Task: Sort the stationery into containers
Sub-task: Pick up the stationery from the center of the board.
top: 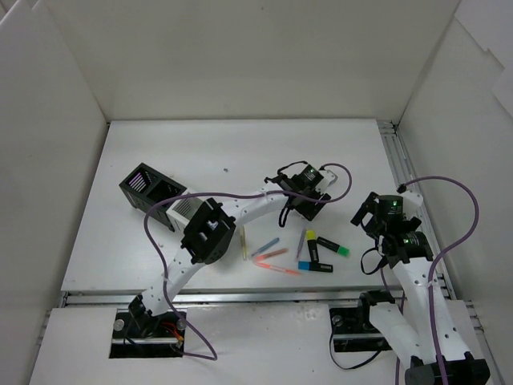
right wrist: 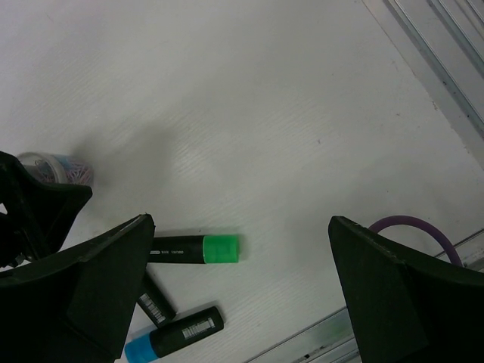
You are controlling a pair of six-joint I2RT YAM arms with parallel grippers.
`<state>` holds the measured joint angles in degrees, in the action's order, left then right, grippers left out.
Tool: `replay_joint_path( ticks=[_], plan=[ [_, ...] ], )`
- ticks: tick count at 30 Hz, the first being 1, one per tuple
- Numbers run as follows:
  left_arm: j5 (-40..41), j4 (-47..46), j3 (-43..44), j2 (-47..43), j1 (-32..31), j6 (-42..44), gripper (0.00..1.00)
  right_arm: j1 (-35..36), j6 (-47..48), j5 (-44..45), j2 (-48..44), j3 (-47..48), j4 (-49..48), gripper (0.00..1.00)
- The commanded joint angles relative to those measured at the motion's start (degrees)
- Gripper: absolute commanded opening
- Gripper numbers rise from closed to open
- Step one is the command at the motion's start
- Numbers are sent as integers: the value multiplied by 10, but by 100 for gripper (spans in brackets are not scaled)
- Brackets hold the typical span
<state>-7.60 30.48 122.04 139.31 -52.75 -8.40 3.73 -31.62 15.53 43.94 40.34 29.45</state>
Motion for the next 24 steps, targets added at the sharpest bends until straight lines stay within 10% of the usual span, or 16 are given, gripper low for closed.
replay_joint_path(
  ticks=[1,12,24],
  plan=[
    [7,-56,24,-35,3,-14,59,-5,9,0,4,2,-6,98],
    [65,-39,0,-139,3,5,25,-4,32,-24,-1,2,-15,97],
    [255,-2,-423,-575,48,-147,26,1,55,-74,-8,-11,-47,98]
  ],
)
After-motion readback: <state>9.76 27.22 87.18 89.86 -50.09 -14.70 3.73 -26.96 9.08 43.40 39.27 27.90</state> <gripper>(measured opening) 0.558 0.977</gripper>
